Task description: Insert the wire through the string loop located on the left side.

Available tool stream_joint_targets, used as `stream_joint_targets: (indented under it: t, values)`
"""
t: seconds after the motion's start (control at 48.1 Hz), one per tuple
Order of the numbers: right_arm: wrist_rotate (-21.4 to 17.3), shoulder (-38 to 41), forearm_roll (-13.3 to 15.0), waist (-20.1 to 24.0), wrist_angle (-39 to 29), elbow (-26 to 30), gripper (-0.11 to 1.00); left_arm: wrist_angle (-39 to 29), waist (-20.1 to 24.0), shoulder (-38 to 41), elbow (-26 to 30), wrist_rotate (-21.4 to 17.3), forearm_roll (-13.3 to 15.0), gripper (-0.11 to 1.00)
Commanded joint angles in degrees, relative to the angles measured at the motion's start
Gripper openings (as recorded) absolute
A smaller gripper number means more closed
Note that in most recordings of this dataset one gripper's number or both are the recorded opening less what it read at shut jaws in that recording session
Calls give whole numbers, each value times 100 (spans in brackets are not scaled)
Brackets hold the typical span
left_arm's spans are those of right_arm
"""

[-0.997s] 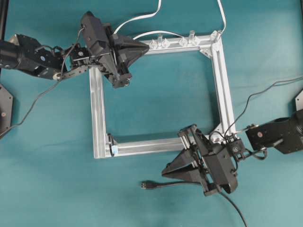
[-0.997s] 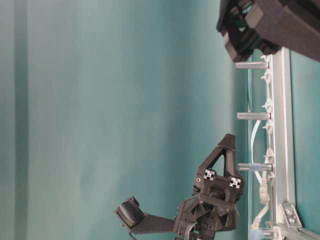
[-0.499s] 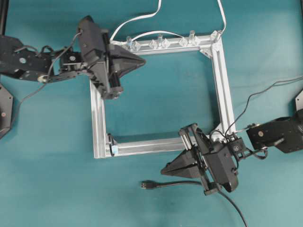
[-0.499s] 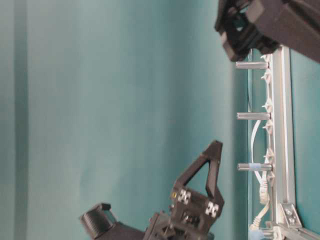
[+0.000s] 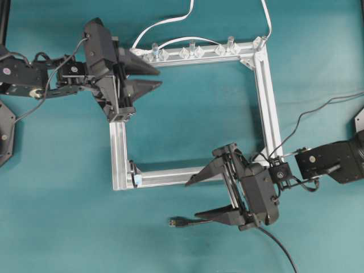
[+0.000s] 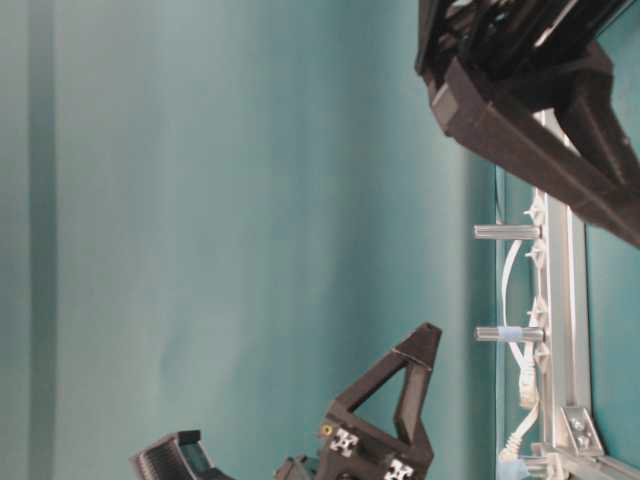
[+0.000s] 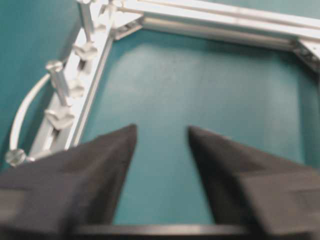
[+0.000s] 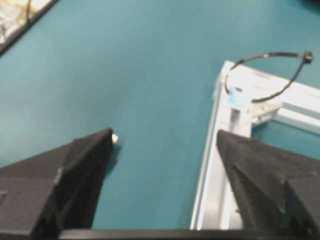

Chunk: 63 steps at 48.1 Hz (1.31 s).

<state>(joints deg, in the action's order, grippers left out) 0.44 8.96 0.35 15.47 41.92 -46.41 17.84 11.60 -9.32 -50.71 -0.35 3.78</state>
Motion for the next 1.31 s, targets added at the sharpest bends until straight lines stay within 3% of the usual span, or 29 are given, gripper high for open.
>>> stream_joint_targets:
  t: [0.0, 0.062, 0.353, 0.727, 0.935, 1.143, 1.288]
  values:
    - [0, -193, -35, 18, 26, 70, 86, -35, -18, -176, 26, -35, -9, 68]
    - [0, -185, -35, 18, 26, 70, 86, -97, -18, -220, 26, -35, -9, 77]
    - [0, -185, -176, 18, -97, 88, 86, -360, -18, -387, -70, -44, -18, 79]
    - [18, -193, -958, 264, -105, 105, 86, -483, -18, -1116, -642, 18, -18, 79]
    - [422, -185, -1916, 650, -132, 176, 86, -835, -35, -1512, -844, 9, -18, 79]
    - [1608, -185, -3472, 1107, -132, 343, 86, -896, -141, -1784, -1028, 9, -18, 79]
    - [2276, -123, -4280, 1362, -105, 483, 86, -923, -290, -1846, -1116, 18, -18, 79]
